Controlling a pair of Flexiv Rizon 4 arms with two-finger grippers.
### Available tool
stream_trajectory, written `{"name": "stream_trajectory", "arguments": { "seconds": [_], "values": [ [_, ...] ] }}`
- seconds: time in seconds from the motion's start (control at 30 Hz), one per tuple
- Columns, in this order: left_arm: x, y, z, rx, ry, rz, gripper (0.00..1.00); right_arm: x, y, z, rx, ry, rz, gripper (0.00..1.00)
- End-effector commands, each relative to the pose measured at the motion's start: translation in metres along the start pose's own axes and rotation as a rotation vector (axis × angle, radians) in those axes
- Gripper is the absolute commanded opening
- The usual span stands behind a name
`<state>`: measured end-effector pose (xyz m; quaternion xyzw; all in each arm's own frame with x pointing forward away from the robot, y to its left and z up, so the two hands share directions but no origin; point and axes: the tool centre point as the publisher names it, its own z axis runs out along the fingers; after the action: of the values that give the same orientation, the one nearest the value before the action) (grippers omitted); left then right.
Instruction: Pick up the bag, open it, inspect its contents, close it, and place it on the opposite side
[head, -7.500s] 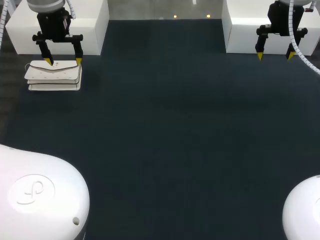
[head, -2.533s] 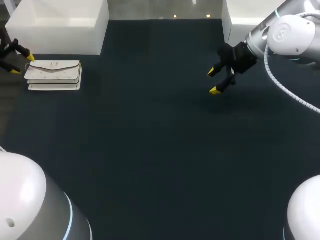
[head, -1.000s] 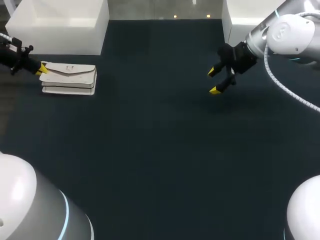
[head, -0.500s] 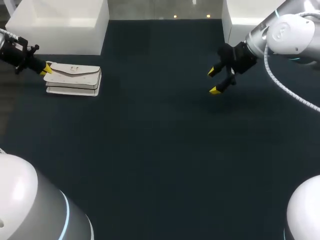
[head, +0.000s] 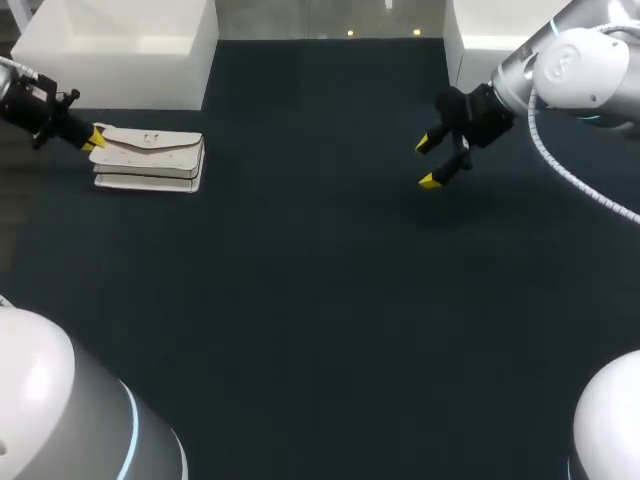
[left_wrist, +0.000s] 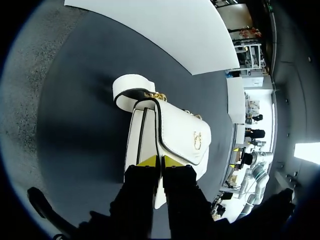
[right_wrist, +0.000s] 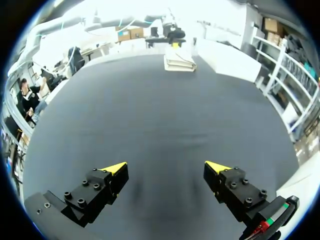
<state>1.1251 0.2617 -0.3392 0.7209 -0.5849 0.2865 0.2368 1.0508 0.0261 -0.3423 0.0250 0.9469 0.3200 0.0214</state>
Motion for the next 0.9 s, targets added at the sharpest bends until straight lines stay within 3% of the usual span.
{"name": "stream_trajectory", "arguments": {
  "seconds": [0.03, 0.4, 0.6, 0.9],
  "values": [
    [0.009, 0.017, 0.029, 0.099, 0.013, -0.051, 0.00, -0.001, 0.000, 0.000, -0.001, 0.003, -0.001, 1.00],
    [0.044, 0.044, 0.064, 0.188, -0.008, -0.055, 0.00, -0.001, 0.000, 0.000, -0.001, 0.003, -0.001, 1.00],
    [0.067, 0.049, 0.070, 0.199, 0.027, -0.036, 0.00, -0.001, 0.000, 0.000, -0.001, 0.003, -0.001, 1.00],
    [0.086, 0.056, 0.090, 0.202, 0.076, -0.047, 0.00, -0.001, 0.000, 0.000, -0.001, 0.003, -0.001, 1.00]
  ]
}}
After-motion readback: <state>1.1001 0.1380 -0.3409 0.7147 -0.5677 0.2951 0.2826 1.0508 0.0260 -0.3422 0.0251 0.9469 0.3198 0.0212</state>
